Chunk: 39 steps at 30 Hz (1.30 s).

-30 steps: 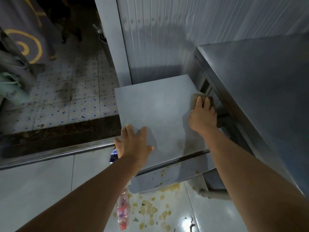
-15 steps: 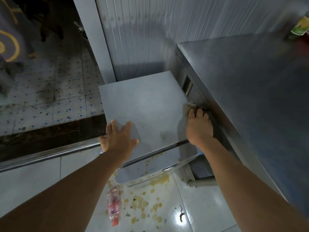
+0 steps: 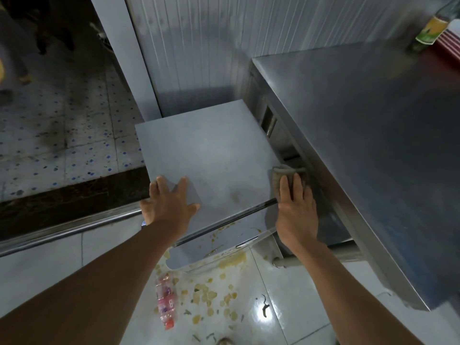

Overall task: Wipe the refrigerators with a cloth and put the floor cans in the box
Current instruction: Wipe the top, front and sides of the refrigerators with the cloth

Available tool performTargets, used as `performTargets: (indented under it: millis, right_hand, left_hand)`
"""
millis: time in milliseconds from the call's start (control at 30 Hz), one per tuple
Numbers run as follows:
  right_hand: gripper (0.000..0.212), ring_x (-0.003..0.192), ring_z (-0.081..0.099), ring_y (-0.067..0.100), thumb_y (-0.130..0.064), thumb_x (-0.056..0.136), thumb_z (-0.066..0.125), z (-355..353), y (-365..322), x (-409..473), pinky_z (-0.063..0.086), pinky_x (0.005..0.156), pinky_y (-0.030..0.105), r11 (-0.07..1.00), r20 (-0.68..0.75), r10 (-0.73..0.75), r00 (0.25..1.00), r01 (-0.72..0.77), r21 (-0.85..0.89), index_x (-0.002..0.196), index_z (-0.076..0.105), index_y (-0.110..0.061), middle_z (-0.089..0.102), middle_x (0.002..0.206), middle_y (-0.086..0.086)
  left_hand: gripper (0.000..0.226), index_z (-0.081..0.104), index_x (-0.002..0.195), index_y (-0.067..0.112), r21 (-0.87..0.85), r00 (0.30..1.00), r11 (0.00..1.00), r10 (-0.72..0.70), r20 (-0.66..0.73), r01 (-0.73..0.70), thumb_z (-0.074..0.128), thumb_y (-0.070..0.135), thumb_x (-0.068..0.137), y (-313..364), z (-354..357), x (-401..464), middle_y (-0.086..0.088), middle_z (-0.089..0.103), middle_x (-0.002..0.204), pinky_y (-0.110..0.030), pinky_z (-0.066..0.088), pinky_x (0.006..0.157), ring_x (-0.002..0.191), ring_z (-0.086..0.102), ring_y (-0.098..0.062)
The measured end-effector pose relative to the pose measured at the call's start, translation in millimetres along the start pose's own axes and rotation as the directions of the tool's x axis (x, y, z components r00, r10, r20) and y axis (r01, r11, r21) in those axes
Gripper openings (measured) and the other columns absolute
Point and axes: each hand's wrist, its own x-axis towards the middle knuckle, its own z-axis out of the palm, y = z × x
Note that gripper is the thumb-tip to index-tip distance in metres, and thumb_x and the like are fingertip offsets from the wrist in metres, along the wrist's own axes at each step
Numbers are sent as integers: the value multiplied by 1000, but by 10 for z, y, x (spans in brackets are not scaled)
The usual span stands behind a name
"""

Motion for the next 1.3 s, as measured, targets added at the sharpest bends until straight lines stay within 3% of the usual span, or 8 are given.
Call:
performTargets:
  millis: [367,500,700,833,933,1033,1167,1300]
  right_hand:
    - [87,142,18,40,-20,84,63,118,87,-285,22,117,47,999,0,12,1000,-12,34,151,8,-11,9,157,19]
    - [79,146,3,33,-19,87,59,116,69,71,16,119,47,987,-44,-158,987,158,-1,150,12,-14,6,158,10]
    - [72,144,14,34,-25,92,48,2,-170,766,20,117,46,982,-5,-186,982,186,0,151,6,-18,9,159,8]
    - [73,144,17,33,-25,90,52,62,-259,587,13,119,46,983,-59,-178,982,180,30,151,11,-16,14,158,10]
    - [68,144,17,34,-21,93,49,118,-230,318,9,118,43,954,-78,-297,952,300,27,150,13,-15,15,157,9]
    - [61,144,17,32,-27,98,38,87,-86,328,13,117,43,931,-64,-365,929,364,-35,150,9,-15,13,157,8]
    - [66,146,8,30,-25,95,40,58,-391,377,7,119,42,986,-47,-166,985,167,14,150,6,-11,7,158,13]
    - [64,147,3,24,-14,93,43,150,-1028,-9,1,121,39,954,-88,-271,959,280,111,149,11,-13,9,158,6]
  left_hand:
    - [68,14,144,36,-2,1000,1000,9,-23,-9,46,57,87,-30,25,-9,-16,10,152,-52,35,101,141,13,-33]
    - [68,15,143,37,-18,999,1000,15,-46,-16,48,56,87,-22,36,-3,-16,11,151,-51,36,101,140,14,-32]
    - [66,19,141,36,21,998,1000,19,-60,-18,48,57,86,-19,34,7,-17,18,147,-48,39,97,136,23,-32]
    - [67,18,142,36,24,998,999,32,-55,-31,47,58,86,-35,39,12,-18,16,150,-47,38,99,137,21,-33]
    - [67,18,143,36,-13,999,999,34,-13,-34,48,57,86,-61,25,2,-15,14,152,-47,34,102,140,18,-32]
    - [54,29,140,31,-130,997,989,68,-32,-71,49,40,91,-219,-7,-34,-8,24,151,-45,34,103,136,30,-27]
    - [49,48,133,22,-404,991,910,51,-126,-98,45,0,89,-600,-13,-184,-4,56,135,-37,46,95,117,57,-29]
    - [67,45,137,27,-459,991,879,96,-92,-128,43,-12,82,-746,30,-255,8,43,145,-32,44,101,127,50,-21]
